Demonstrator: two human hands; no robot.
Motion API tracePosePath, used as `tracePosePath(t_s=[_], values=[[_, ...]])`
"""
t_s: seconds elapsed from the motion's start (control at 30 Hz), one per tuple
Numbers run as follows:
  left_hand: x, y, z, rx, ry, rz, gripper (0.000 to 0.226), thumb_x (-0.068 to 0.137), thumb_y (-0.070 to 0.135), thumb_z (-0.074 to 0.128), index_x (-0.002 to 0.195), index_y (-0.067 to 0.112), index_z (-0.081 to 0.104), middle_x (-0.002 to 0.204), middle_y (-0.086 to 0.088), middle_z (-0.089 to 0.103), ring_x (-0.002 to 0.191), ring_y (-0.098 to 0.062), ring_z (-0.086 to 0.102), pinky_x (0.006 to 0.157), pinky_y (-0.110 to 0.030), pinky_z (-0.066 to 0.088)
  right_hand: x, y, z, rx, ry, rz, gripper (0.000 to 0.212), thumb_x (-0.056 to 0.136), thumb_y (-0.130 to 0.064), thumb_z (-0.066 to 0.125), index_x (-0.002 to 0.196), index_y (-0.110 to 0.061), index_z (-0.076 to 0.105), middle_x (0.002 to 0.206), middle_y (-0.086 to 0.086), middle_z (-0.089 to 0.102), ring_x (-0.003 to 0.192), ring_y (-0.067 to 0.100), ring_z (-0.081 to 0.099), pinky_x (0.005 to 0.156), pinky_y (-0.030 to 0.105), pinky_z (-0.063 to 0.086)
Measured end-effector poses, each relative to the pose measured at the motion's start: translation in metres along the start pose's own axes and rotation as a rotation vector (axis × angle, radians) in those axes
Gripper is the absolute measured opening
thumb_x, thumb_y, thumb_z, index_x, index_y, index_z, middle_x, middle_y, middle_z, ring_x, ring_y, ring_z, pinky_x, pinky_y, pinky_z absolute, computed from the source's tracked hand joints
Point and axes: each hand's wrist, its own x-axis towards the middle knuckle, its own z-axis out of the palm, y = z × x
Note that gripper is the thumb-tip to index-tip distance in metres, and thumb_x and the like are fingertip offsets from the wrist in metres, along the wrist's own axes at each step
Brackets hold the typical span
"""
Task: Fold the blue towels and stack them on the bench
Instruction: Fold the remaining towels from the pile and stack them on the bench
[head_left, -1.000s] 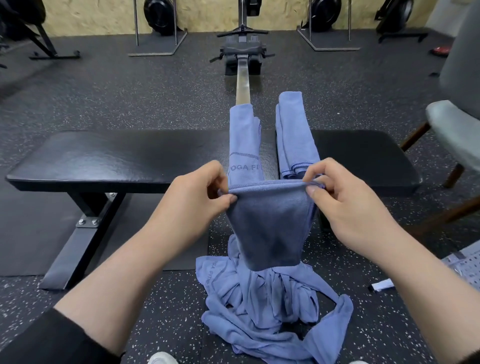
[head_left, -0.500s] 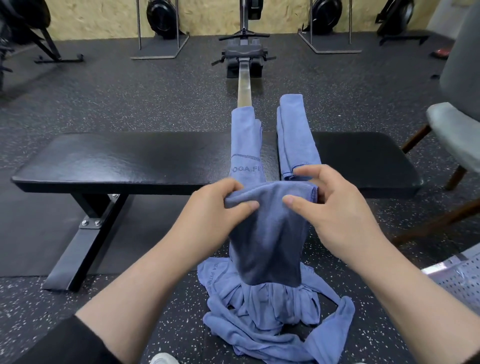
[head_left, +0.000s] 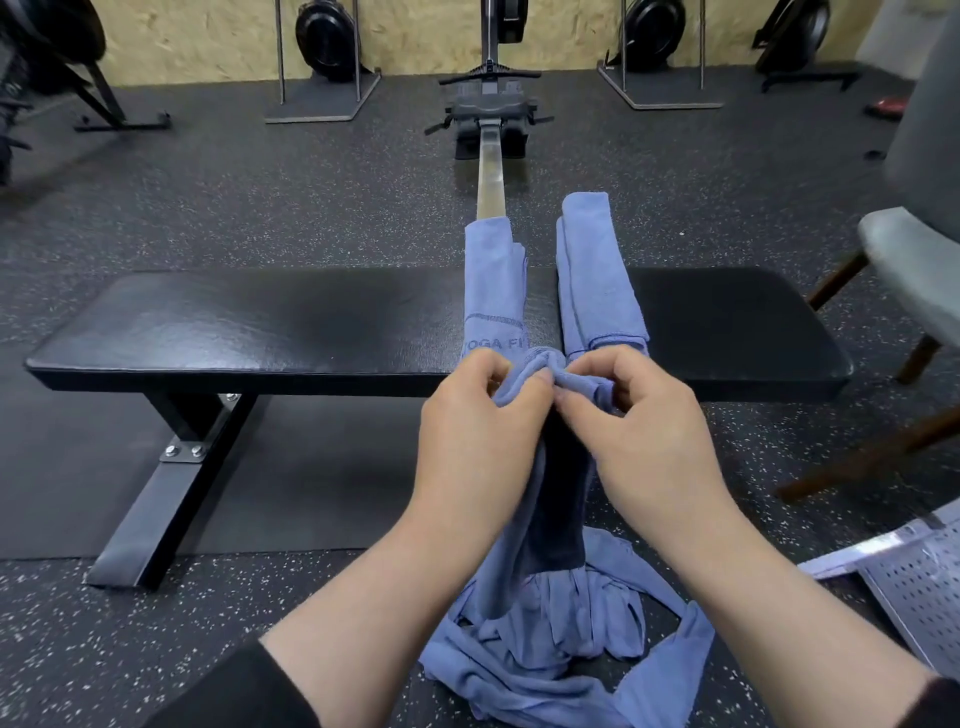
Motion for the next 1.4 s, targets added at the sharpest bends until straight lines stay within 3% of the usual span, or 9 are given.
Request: tracePosePath(t_s=[0.27,0.37,0.47,0.53,0.67,0.8,1.03,1.23,1.4], values=[[-0.006,0.002,0.004,-0.187,-0.070,0.035,0.030,0.100,0.044,0.053,0.080,0.024,0.065,0.071,0.004,0.068,0.074,-0.018,0.068,0.078,-0.050,0.059,-0.003,-0.005,-0.004,0.022,-0.060,-0.023,0.023,0.095,-0.018,0.068,0.114,-0.031,0.070,0.109,-0.013,0.072,0.096,-0.006,0.066,0.083,0.009,0.046],[-0.008,0.003,0.005,-0.291,-0.165,0.076,0.038,0.104,0.032,0.039,0.097,0.017,0.073,0.088,-0.001,0.075,0.089,-0.019,0.072,0.082,-0.040,0.061,-0.001,-0.003,-0.005,-0.022,-0.107,-0.034,0.045,0.089,-0.018,0.076,0.127,-0.036,0.060,0.118,-0.019,0.061,0.105,-0.013,0.059,0.088,0.005,0.044],[-0.008,0.005,0.004,-0.319,-0.236,0.078,0.031,0.099,0.020,0.045,0.106,0.029,0.074,0.100,0.006,0.077,0.094,-0.009,0.072,0.084,-0.029,0.058,0.005,0.002,-0.007,-0.071,0.017,-0.040,0.038,0.092,-0.012,0.071,0.126,-0.028,0.067,0.118,-0.015,0.066,0.106,-0.002,0.064,0.095,0.019,0.050],[-0.001,0.001,0.001,-0.179,-0.157,0.124,0.023,0.092,0.020,0.058,0.103,0.039,0.064,0.098,0.011,0.072,0.092,-0.005,0.068,0.083,-0.029,0.054,0.009,0.002,-0.010,-0.049,0.055,-0.024,0.034,0.096,-0.010,0.066,0.126,-0.025,0.068,0.111,-0.014,0.071,0.096,-0.003,0.066,0.087,0.014,0.051],[0.018,-0.001,-0.012,-0.081,-0.253,0.039,0.049,0.085,0.023,0.078,0.129,0.029,0.058,0.114,0.015,0.068,0.104,0.003,0.063,0.089,-0.019,0.048,0.010,0.001,-0.009,0.160,-0.032,-0.009,0.035,0.095,0.001,0.065,0.115,-0.028,0.064,0.104,-0.008,0.077,0.100,0.003,0.070,0.090,0.020,0.053],[0.020,0.002,-0.018,-0.181,-0.269,0.037,0.008,0.086,0.017,0.078,0.092,0.015,0.072,0.089,-0.006,0.075,0.078,-0.004,0.063,0.073,-0.023,0.048,0.008,0.006,-0.004,0.238,-0.048,0.011,0.028,0.094,-0.002,0.068,0.114,-0.020,0.061,0.099,-0.002,0.078,0.092,0.006,0.071,0.083,0.019,0.053],[0.024,0.006,-0.024,-0.378,-0.180,0.056,0.007,0.086,0.009,0.075,0.087,0.009,0.067,0.074,0.002,0.067,0.070,-0.006,0.057,0.063,-0.019,0.047,-0.001,0.009,0.007,0.148,-0.396,0.153,0.027,0.085,-0.008,0.078,0.110,-0.015,0.072,0.101,-0.003,0.079,0.094,0.008,0.073,0.082,0.024,0.057],[0.035,0.006,-0.034,-0.733,-0.169,-0.081,0.022,0.087,0.014,0.074,0.108,0.008,0.069,0.100,-0.010,0.074,0.092,-0.020,0.068,0.086,-0.037,0.055,-0.006,0.007,0.014,0.056,-0.359,0.111,0.011,0.094,-0.021,0.072,0.104,-0.017,0.072,0.099,-0.003,0.078,0.101,0.022,0.072,0.090,0.044,0.058],[0.029,0.000,-0.027,-0.686,-0.271,-0.248,0.019,0.095,0.018,0.067,0.108,0.005,0.070,0.107,-0.016,0.076,0.093,-0.024,0.072,0.090,-0.040,0.057,-0.006,0.006,0.016,0.005,-0.327,0.102,0.008,0.097,-0.026,0.066,0.104,-0.024,0.069,0.097,-0.010,0.077,0.092,0.010,0.072,0.082,0.029,0.057]])
